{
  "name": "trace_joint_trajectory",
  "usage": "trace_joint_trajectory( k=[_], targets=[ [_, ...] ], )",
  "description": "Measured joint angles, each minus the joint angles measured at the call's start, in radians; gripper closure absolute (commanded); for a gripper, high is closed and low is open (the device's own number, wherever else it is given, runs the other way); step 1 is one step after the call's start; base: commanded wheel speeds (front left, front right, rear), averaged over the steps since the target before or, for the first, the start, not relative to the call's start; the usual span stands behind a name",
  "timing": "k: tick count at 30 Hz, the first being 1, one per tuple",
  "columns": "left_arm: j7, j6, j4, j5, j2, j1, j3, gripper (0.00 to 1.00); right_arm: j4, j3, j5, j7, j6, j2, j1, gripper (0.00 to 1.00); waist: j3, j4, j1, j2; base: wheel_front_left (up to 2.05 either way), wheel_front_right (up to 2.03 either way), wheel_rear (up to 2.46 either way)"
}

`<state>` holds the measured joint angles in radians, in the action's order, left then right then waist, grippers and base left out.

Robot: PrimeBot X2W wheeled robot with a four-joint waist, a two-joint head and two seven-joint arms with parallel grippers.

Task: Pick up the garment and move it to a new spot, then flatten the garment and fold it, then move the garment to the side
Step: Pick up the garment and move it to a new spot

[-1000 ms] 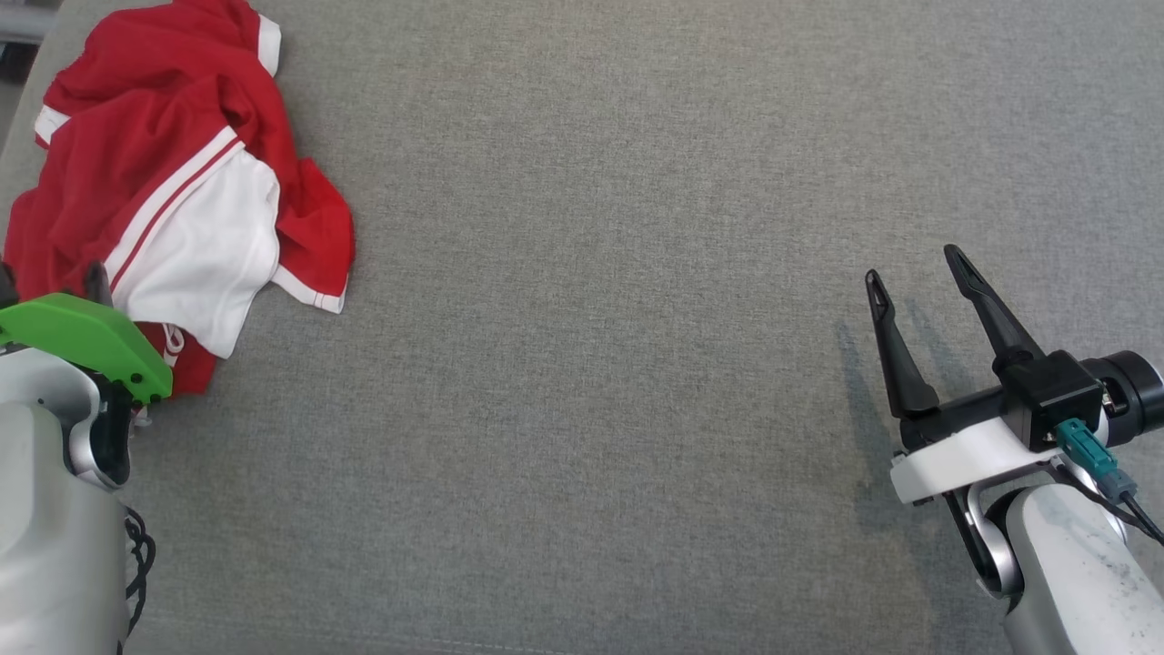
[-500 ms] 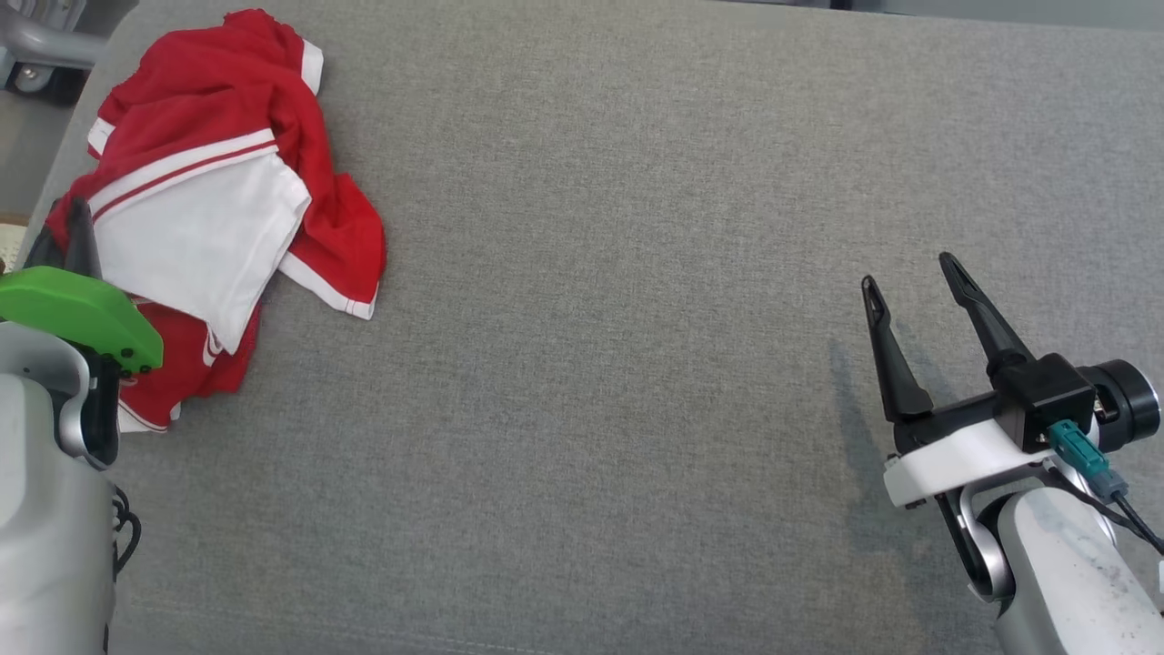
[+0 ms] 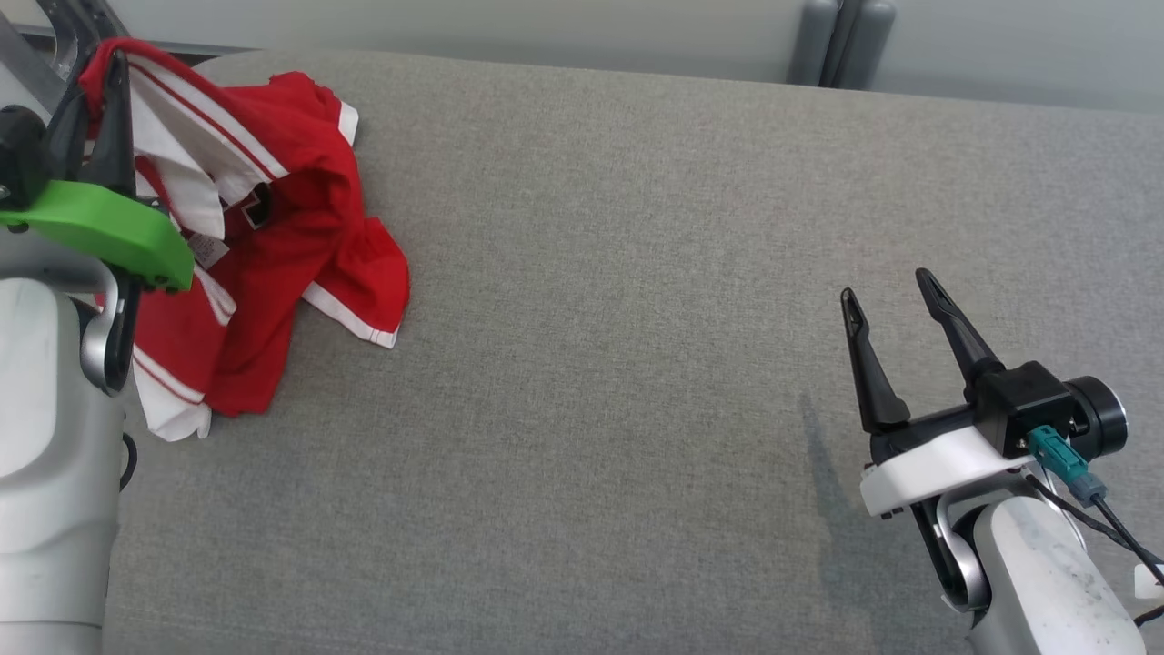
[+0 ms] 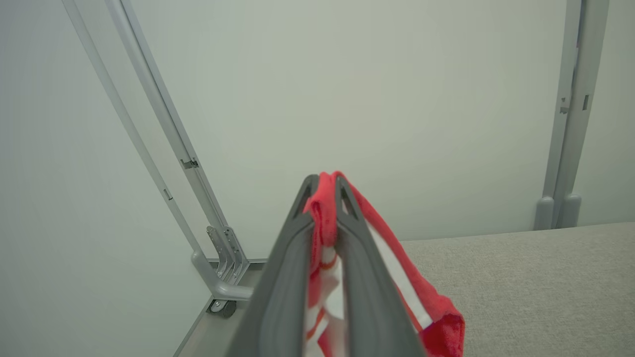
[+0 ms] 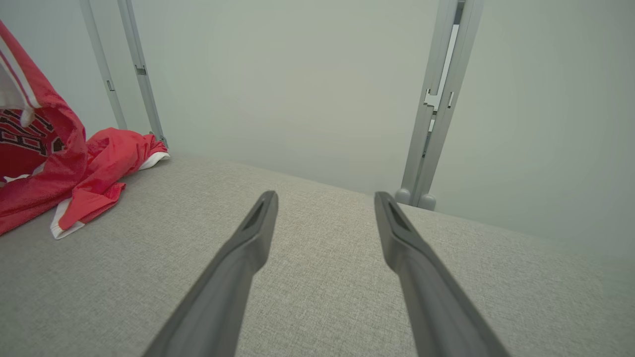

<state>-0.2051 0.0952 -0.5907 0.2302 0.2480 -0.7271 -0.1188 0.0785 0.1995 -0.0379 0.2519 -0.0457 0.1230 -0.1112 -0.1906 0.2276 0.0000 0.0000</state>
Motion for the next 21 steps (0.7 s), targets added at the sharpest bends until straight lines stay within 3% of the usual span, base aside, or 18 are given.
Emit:
trace_joint_trajectory(
  k=[11, 21],
  targets=[
    [-0.016, 0.013, 0.115, -0.053, -0.009, -0.052, -0.111, 1.0, 0.024, 0.0, -0.02, 0.0, -0.016, -0.028, 0.054, 0.0, 0.113, -0.038, 0.0, 0.0, 0.0, 0.0, 0.0],
    [-0.001, 0.025, 0.179, 0.013, -0.142, -0.04, -0.181, 1.0, 0.028, 0.003, -0.024, 0.0, -0.018, -0.031, 0.098, 0.0, 0.171, -0.126, 0.0, 0.0, 0.0, 0.0, 0.0]
  ],
)
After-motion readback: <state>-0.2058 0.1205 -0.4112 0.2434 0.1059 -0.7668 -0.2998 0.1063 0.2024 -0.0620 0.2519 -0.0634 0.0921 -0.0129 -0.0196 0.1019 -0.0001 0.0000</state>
